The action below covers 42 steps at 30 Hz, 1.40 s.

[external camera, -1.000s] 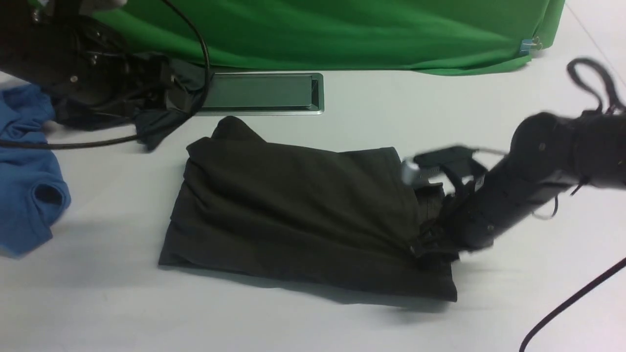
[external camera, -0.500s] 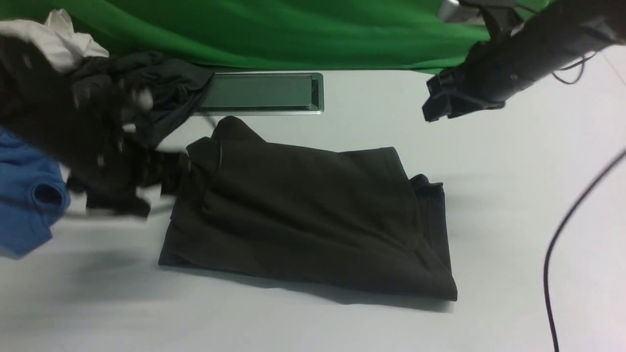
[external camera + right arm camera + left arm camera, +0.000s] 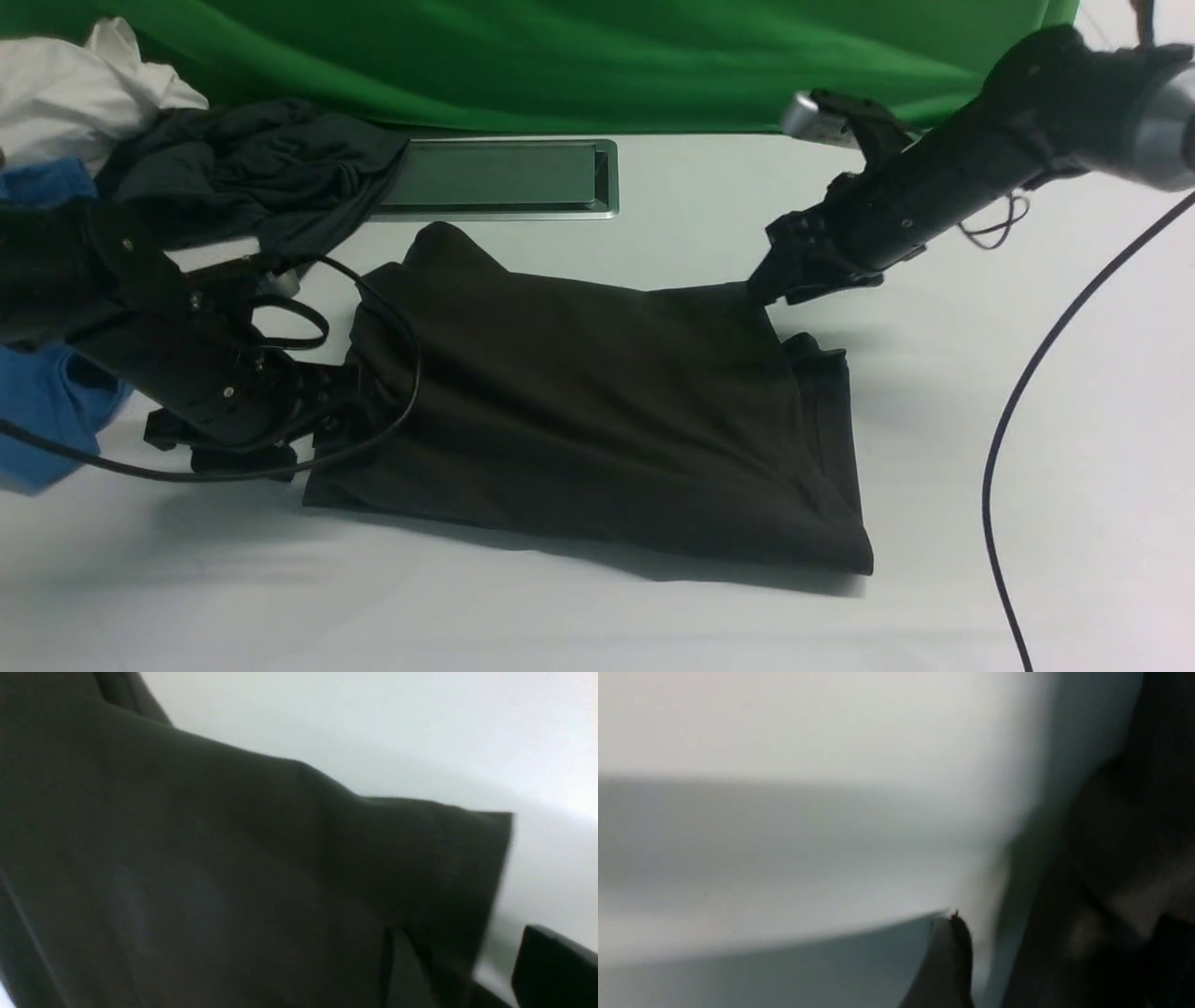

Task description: Fold a long-sleeved shirt on a white desktop.

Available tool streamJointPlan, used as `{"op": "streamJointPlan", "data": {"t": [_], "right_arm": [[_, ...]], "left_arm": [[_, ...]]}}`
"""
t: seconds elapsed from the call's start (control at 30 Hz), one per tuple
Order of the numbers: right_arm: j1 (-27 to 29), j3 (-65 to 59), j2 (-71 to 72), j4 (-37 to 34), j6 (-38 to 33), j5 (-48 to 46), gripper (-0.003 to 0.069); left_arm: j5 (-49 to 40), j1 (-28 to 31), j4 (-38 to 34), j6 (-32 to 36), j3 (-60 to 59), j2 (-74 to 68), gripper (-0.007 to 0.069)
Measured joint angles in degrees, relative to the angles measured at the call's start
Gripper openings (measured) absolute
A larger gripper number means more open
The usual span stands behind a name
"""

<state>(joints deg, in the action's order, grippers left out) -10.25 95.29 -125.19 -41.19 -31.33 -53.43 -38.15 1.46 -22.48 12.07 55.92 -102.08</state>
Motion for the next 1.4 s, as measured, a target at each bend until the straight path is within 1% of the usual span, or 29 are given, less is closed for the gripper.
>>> {"op": "streamJointPlan", "data": {"t": [0.17,0.37,0.43,0.5,0.57,0.63,0.73,0.9,1.03,1.23,1.4], "right_arm": [[0.00,0.32,-2.33,-2.00,-0.76,0.18,0.0314],[0.00,0.32,-3.52,-2.40,-0.81,-0.08,0.0314],[0.00,0.32,-3.52,-3.03,-1.34,-0.08,0.0304],[0.00,0.32,-3.52,-4.40,-2.61,-0.08,0.0232],[0.00,0.32,-3.59,-4.91,-3.83,-0.08,0.0129],[0.17,0.32,-3.64,-4.95,-4.52,-0.43,0.0060],[1.07,0.62,-3.64,-5.01,-5.36,-1.31,0.0026],[2.76,0.82,-1.14,-5.00,-5.55,-1.58,0.0020],[3.25,0.87,1.78,-5.06,-5.69,-1.78,0.0020],[3.37,0.92,2.56,-4.51,-5.71,-1.40,0.0020],[3.37,0.92,2.56,0.32,-3.04,-1.15,0.0020]], "left_arm": [[0.12,0.17,0.00,0.00,0.31,-0.47,0.0462],[0.67,0.17,-0.13,0.00,0.33,-0.65,0.0426],[0.88,0.17,-0.17,0.56,0.33,-0.65,0.0417],[0.89,0.17,-0.17,1.11,0.33,-0.65,0.0403],[1.01,0.17,-0.17,1.17,0.33,-0.70,0.0389],[1.13,0.17,-0.17,1.22,0.33,-0.70,0.0378],[1.31,0.17,0.07,1.26,0.33,-0.83,0.0358],[1.31,0.17,0.49,1.26,0.33,-0.83,0.0342],[1.31,0.17,0.69,1.21,0.33,-0.94,0.0342],[1.31,0.17,0.88,1.21,0.33,-0.94,0.0341],[1.26,0.17,0.94,1.21,0.33,-0.94,0.0341]]}}
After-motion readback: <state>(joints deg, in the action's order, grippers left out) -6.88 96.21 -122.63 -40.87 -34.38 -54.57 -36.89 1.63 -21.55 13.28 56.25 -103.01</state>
